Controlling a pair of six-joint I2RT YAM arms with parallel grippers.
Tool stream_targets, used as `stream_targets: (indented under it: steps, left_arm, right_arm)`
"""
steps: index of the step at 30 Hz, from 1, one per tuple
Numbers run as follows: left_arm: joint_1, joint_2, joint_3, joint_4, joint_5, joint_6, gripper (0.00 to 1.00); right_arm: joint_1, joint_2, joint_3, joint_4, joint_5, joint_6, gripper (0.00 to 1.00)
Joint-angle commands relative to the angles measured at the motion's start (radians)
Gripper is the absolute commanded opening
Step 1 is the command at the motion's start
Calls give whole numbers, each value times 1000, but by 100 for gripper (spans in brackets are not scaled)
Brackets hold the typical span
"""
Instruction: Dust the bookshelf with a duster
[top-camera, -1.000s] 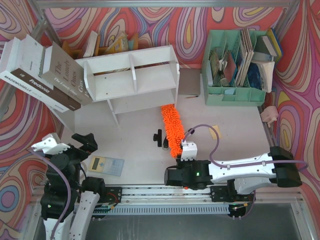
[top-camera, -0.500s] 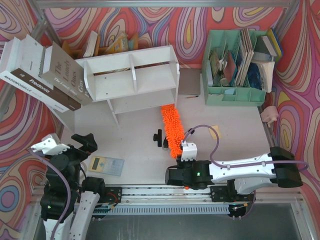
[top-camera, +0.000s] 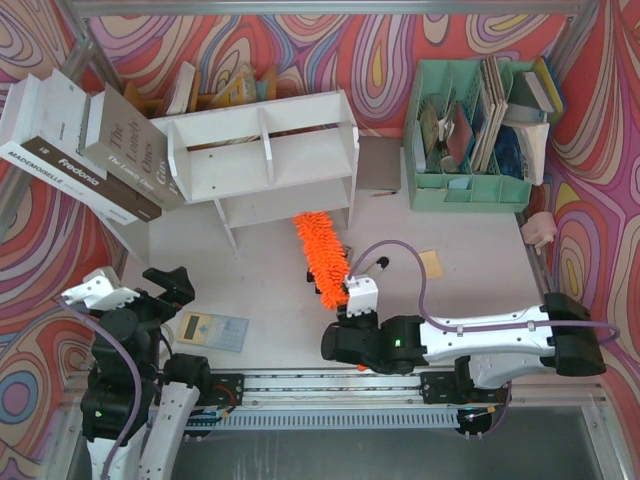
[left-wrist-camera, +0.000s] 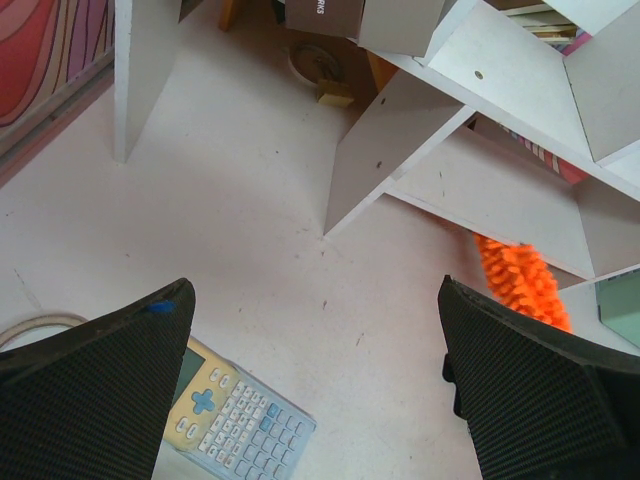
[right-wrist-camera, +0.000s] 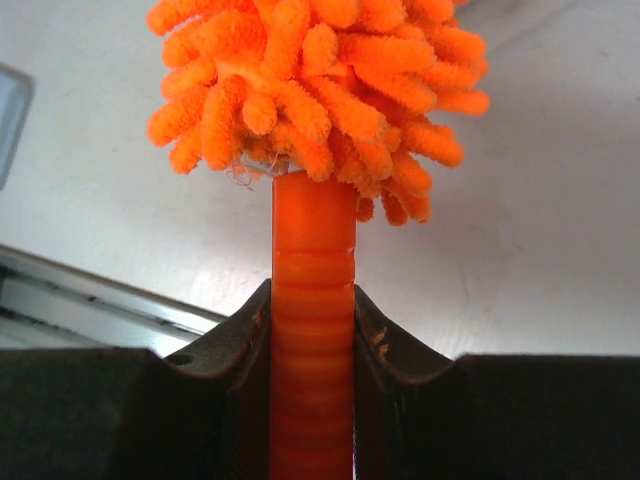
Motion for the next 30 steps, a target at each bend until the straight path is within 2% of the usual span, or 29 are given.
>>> stream_targets:
  steps: [1, 6, 12, 21, 26, 30]
  left_arm:
    - [-5, -16, -12, 10, -8, -6, 99]
    - [-3, -16, -12, 10, -7, -5, 99]
    - [-3, -12, -13, 12, -5, -5, 99]
    - [-3, -16, -14, 14, -7, -5, 99]
    - [-4, -14, -14, 14, -5, -5, 99]
    - [-5, -15, -14, 12, -7, -5, 99]
  right_arm:
    - [-2, 24, 22, 286, 20, -253, 0]
    - [-2, 135, 56, 417, -82, -364, 0]
    - [-1, 232, 116, 471, -169, -450, 0]
    - [0, 317, 123, 346, -192, -375, 0]
    - [0, 358, 172, 337, -206, -413, 0]
    - [7, 311, 176, 367, -183, -446, 0]
